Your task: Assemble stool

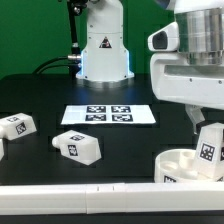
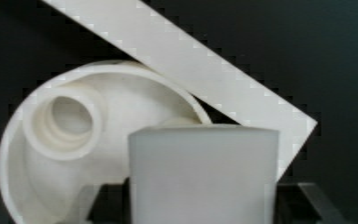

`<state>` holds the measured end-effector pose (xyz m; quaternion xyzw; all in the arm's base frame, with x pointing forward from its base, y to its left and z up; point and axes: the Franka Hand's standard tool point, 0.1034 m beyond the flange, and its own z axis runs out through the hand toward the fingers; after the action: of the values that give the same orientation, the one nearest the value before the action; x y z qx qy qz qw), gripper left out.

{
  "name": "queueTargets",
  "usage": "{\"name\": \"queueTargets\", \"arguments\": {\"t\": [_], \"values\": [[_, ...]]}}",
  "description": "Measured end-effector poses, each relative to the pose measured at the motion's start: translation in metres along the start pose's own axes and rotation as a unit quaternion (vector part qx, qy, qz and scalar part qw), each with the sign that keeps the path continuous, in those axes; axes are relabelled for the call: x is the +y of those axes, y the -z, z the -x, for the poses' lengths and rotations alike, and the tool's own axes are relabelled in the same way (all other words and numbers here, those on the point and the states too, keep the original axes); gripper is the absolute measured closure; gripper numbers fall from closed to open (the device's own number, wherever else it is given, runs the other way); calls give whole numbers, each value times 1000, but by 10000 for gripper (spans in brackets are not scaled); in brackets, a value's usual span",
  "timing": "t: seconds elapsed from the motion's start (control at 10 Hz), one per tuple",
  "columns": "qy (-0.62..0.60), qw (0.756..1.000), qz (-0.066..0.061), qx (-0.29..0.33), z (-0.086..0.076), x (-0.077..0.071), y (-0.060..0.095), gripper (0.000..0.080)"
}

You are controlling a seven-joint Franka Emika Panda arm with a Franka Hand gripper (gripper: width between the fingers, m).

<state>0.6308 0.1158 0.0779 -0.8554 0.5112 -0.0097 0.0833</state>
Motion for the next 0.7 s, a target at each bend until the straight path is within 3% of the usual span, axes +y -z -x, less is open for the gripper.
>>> {"name": "queueTargets", "arguments": {"t": [0.2,0.4,0.6,0.7], "values": [[-129,991,-13,-17,-1,-1,1,463],[-288,956,-39,-25,3,-5,-1,463],[-336,940,-42,-34,5,-6,-1,463],[-325,944,-42,-34,5,-6,-1,463]]}}
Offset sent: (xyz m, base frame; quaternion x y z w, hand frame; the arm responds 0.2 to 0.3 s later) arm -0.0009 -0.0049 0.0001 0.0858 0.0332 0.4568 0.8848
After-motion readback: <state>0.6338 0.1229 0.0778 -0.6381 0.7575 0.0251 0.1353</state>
